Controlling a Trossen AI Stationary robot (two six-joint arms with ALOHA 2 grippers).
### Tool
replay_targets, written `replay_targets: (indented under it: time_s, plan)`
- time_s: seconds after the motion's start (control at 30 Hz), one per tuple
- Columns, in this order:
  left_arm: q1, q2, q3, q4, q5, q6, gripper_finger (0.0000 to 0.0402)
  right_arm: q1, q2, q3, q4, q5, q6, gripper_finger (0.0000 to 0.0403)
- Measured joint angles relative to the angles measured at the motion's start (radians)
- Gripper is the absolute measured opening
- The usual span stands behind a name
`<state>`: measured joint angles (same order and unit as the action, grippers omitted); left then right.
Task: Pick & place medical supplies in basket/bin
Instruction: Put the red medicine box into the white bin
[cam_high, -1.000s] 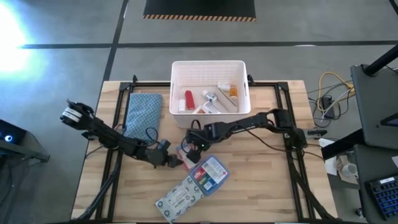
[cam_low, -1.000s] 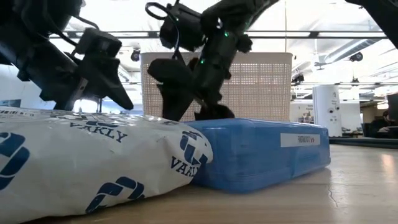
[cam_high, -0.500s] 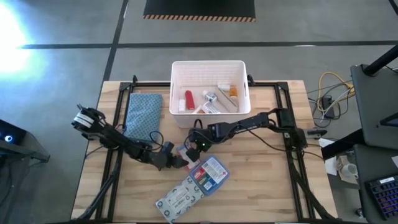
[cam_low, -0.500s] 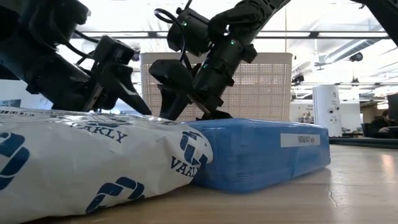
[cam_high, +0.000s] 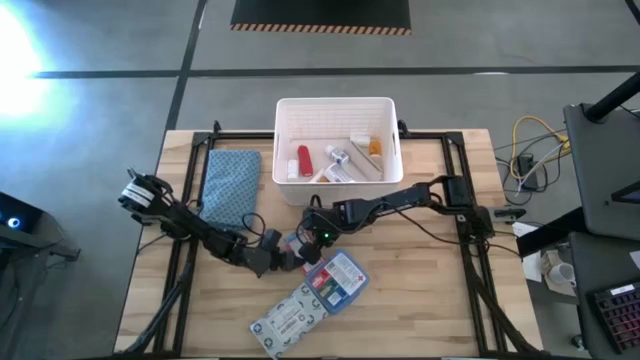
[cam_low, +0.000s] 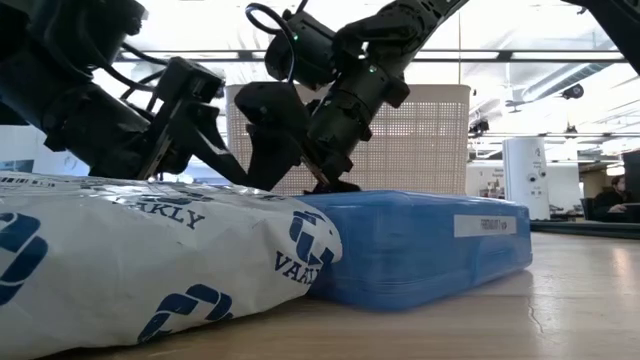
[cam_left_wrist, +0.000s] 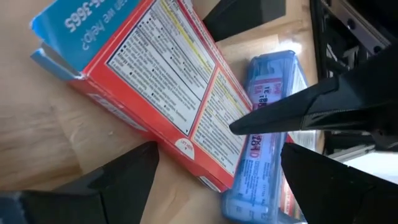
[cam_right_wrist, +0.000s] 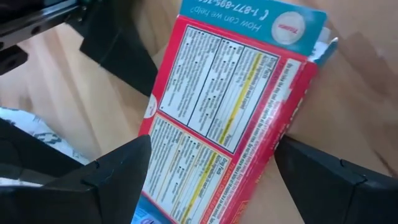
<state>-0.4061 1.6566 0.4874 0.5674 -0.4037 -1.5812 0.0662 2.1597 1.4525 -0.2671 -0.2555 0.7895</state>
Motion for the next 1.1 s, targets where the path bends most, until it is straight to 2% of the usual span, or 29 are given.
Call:
replay_targets:
  time_s: [0.13,0.43,0.8,1.1]
  plan:
    - [-0.001,-0.016,0.009,-0.005,-0.010,0.061,0.0322,0.000,0.000,-0.001,0.008,-0.017,-0.011,0.0327]
    - [-0.001,-0.018,0.013,-0.009,-0.028,0.076,0.0322,0.000,-0.017,-0.004,0.001,-0.026,-0.088,0.0327]
    - [-0.005,-0.020,0.008,-0.015,0.010,0.088,0.0322,0.002,-0.042,-0.004,0.001,-0.048,-0.104,0.0327]
    - [-0.013,-0.021,0.004,-0.029,0.031,0.101,0.0322,0.006,-0.128,0.003,0.011,-0.087,-0.135,0.0327]
